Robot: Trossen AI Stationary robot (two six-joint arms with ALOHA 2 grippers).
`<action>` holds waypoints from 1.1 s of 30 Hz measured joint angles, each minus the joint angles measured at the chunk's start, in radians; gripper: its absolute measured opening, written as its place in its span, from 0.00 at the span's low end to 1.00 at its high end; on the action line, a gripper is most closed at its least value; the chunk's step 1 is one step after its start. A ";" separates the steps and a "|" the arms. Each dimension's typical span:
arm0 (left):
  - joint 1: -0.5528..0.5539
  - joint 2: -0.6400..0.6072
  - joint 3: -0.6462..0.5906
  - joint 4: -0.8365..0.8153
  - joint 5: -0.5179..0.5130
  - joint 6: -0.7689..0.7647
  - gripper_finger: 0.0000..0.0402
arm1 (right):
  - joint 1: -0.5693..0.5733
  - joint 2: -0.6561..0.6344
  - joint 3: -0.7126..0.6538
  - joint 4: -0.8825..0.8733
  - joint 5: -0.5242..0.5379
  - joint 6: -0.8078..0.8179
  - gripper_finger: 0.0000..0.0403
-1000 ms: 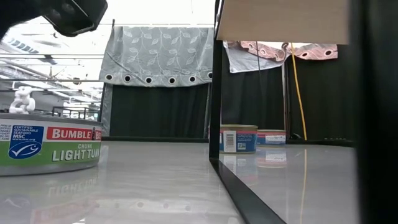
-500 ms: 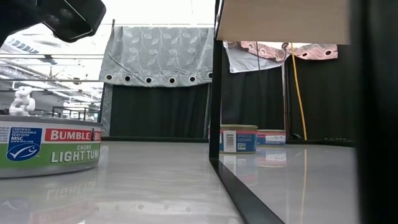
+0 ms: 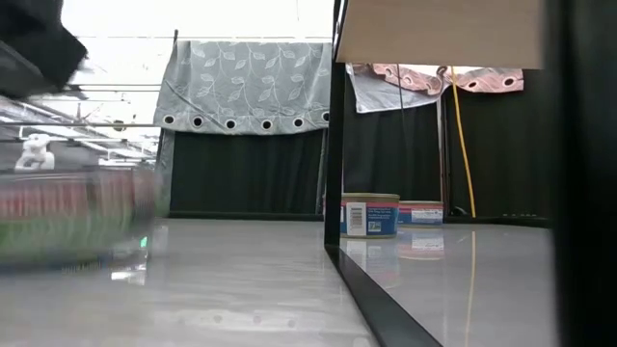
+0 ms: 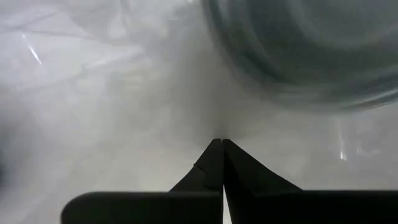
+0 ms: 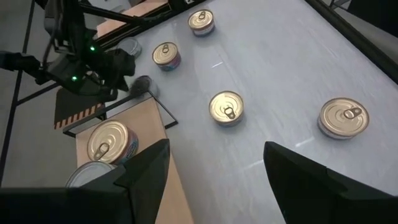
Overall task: Stack canned seafood by type on shelf
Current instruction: Stack the green tuna can on top of the other green tuna can on the shelf
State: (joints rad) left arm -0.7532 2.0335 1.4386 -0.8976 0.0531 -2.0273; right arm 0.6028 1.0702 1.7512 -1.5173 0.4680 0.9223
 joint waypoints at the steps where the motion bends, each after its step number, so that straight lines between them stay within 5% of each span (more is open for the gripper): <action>1: -0.004 -0.002 0.014 -0.017 -0.003 -0.014 0.00 | 0.000 0.000 0.000 0.000 -0.001 0.001 0.62; 6: -0.023 -0.013 0.142 -0.170 -0.048 -0.024 0.00 | 0.000 0.000 0.000 0.000 -0.002 0.001 0.62; 11: -0.013 -0.019 0.293 -0.327 -0.221 0.047 0.00 | 0.000 0.000 0.000 0.000 0.005 -0.009 0.62; 19: 0.014 -0.016 0.195 -0.150 -0.490 0.377 0.00 | 0.000 0.000 0.000 0.000 0.004 -0.011 0.62; 33: -0.068 -0.015 0.072 -0.107 -0.668 0.365 0.00 | 0.000 0.007 0.000 0.001 -0.031 0.061 0.62</action>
State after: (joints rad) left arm -0.8217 2.0182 1.5105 -1.0048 -0.6144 -1.6619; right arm 0.6029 1.0772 1.7511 -1.5166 0.4366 0.9836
